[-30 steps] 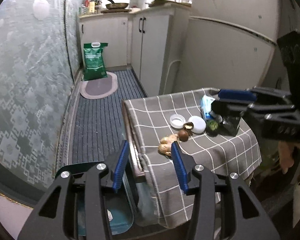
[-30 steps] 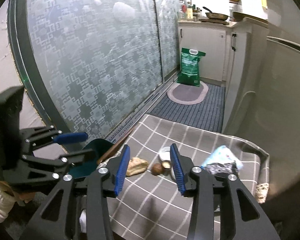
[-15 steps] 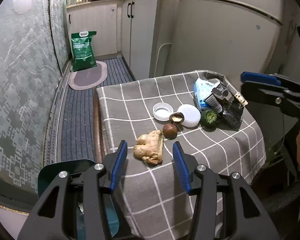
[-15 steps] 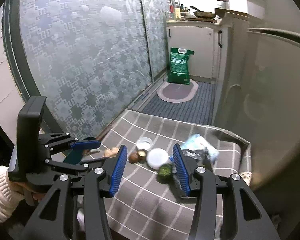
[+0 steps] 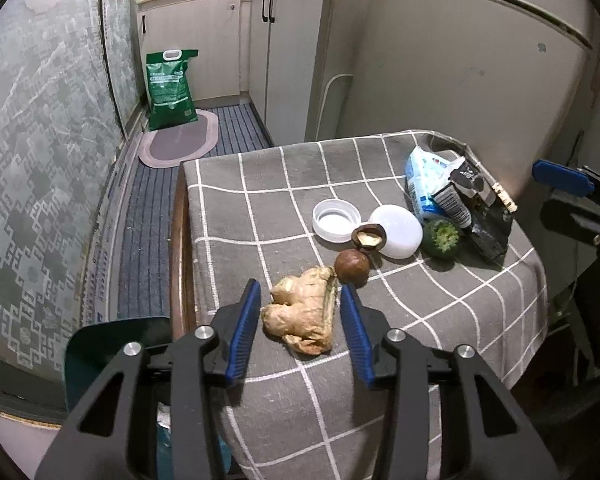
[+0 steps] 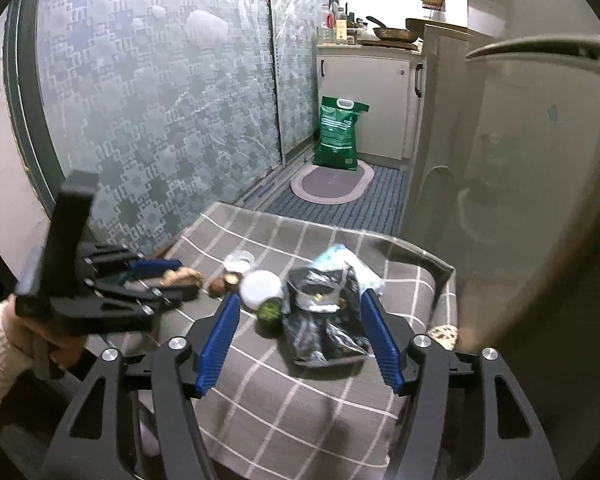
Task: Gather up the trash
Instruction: 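Move the left gripper to the ginger root and close on it, then grasp the black tissue bag with the right gripper while the left holds ginger, then carry ginger and black bag to the teal bin with both grippers, then open both grippers over the teal bin to drop ginger and bag, then return both grippers to the table above the remaining items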
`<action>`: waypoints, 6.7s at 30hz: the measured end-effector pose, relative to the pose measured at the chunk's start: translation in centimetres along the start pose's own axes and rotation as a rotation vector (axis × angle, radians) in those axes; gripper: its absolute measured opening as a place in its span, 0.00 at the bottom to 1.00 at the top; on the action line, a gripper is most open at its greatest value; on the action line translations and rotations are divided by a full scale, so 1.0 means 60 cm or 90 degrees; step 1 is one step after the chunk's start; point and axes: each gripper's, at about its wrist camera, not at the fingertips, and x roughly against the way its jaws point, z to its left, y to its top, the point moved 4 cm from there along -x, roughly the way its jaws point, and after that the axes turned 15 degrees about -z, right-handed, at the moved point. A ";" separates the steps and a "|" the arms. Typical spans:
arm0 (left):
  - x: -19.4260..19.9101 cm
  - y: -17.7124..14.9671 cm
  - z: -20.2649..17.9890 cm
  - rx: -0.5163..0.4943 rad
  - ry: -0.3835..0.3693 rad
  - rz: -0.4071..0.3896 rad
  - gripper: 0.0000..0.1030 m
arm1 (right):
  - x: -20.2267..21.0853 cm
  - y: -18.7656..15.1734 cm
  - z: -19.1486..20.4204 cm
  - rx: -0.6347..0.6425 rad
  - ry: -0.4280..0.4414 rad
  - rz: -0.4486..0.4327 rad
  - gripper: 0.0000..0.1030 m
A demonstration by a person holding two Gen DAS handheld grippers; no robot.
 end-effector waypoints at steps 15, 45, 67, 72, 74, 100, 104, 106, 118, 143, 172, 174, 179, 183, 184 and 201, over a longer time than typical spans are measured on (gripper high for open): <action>0.017 0.015 0.012 0.042 0.000 -0.023 0.35 | -0.020 -0.046 -0.017 0.040 -0.023 0.000 0.72; 0.070 0.034 0.018 0.047 -0.020 -0.066 0.35 | -0.081 -0.054 -0.019 0.018 -0.035 0.034 0.50; 0.133 0.045 0.077 0.071 0.006 -0.121 0.35 | -0.070 0.022 0.040 -0.059 0.038 -0.031 0.49; 0.147 0.039 0.103 0.083 0.018 -0.124 0.35 | -0.087 0.034 0.082 -0.049 0.068 -0.028 0.49; 0.152 0.035 0.115 0.088 0.023 -0.125 0.35 | -0.091 0.038 0.098 -0.045 0.079 -0.027 0.49; 0.165 -0.074 0.257 0.111 0.122 -0.016 0.35 | -0.168 0.067 0.279 0.000 0.182 -0.010 0.49; 0.169 -0.087 0.269 0.109 0.126 -0.002 0.35 | -0.180 0.067 0.307 0.007 0.194 -0.004 0.49; 0.171 -0.092 0.273 0.109 0.127 0.004 0.35 | -0.186 0.068 0.322 0.012 0.200 -0.001 0.49; 0.236 -0.084 0.307 0.134 0.145 -0.041 0.32 | -0.233 0.042 0.420 0.054 0.226 0.059 0.49; 0.333 -0.060 0.335 0.140 0.171 -0.116 0.19 | -0.341 -0.100 0.508 0.105 0.220 0.253 0.50; 0.353 0.032 0.260 0.133 0.128 -0.220 0.31 | -0.221 0.031 0.442 0.042 0.265 0.086 0.38; 0.344 0.040 0.245 0.125 0.121 -0.220 0.31 | -0.210 0.038 0.424 0.040 0.256 0.076 0.38; 0.317 0.052 0.211 0.111 0.103 -0.214 0.32 | -0.179 0.051 0.368 0.043 0.224 0.053 0.38; 0.296 0.058 0.190 0.108 0.092 -0.208 0.33 | -0.162 0.052 0.329 0.037 0.203 0.043 0.38; 0.292 0.060 0.184 0.106 0.089 -0.207 0.33 | -0.158 0.052 0.317 0.035 0.197 0.041 0.38; 0.204 0.072 0.096 0.070 0.047 -0.167 0.33 | -0.104 0.029 0.163 0.002 0.102 0.029 0.38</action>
